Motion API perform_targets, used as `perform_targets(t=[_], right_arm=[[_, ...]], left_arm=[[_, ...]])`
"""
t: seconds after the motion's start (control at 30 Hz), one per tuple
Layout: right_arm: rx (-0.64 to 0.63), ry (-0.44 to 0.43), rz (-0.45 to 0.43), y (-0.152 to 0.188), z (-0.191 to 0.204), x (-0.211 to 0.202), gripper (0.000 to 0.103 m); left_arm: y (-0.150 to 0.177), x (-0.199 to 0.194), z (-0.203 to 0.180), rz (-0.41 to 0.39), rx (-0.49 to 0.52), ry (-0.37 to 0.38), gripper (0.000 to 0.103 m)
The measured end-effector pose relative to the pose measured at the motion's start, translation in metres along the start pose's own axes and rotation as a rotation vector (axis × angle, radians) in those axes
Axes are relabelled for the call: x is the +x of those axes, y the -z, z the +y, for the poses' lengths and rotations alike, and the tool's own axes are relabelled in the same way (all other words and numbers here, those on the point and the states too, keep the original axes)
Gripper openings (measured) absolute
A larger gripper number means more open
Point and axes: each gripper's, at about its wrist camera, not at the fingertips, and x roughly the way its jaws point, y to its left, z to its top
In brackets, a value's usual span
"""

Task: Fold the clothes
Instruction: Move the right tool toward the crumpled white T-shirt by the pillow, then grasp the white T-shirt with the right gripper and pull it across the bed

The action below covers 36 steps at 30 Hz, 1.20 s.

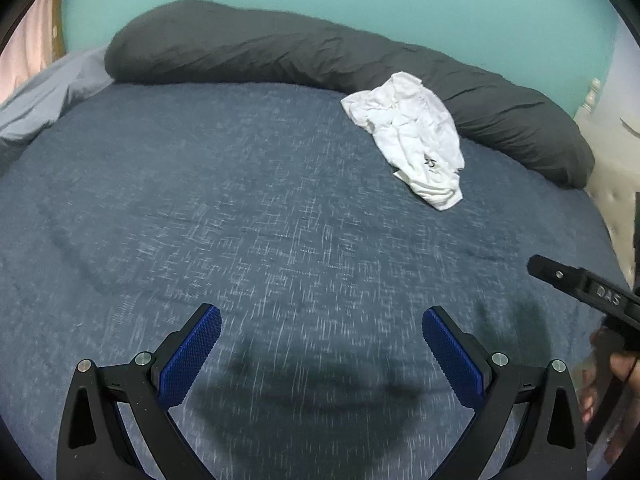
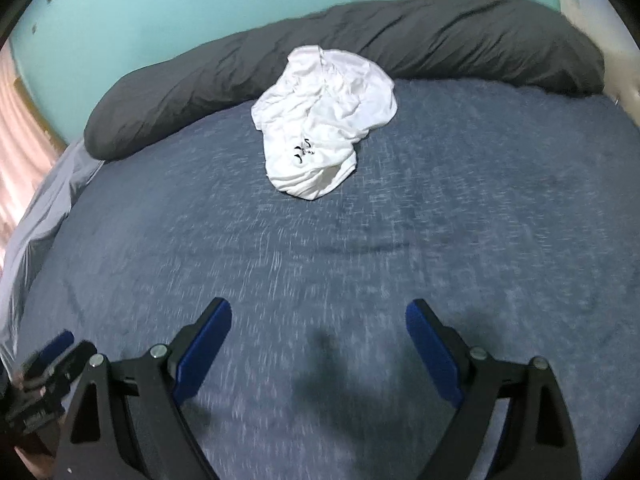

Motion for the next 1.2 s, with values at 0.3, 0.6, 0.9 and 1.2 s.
perform_targets(t=[0.3, 0.6, 0.9, 1.2], right_arm=[[0.017, -0.006, -0.008, -0.048, 0.002, 0.065, 0.090], [-0.078, 0.032, 0.006, -0.080, 0.019, 0.114, 0.087], [-0.099, 0.013, 0.012, -0.099, 0.032, 0.153, 0.059], [-0.108, 0.020, -0.009, -0.098, 0.030, 0.151, 0.007]], left_arm=[[-0.014, 0.035, 0.010, 0.001, -0.029, -0.012, 0.103], [-0.027, 0.057, 0.029, 0.007, -0.061, -0.025, 0.103], [-0.016, 0.056, 0.032, 0.012, -0.055, 0.007, 0.103], [-0.010, 0.041, 0.036, 0.005, -0.045, 0.009, 0.103]])
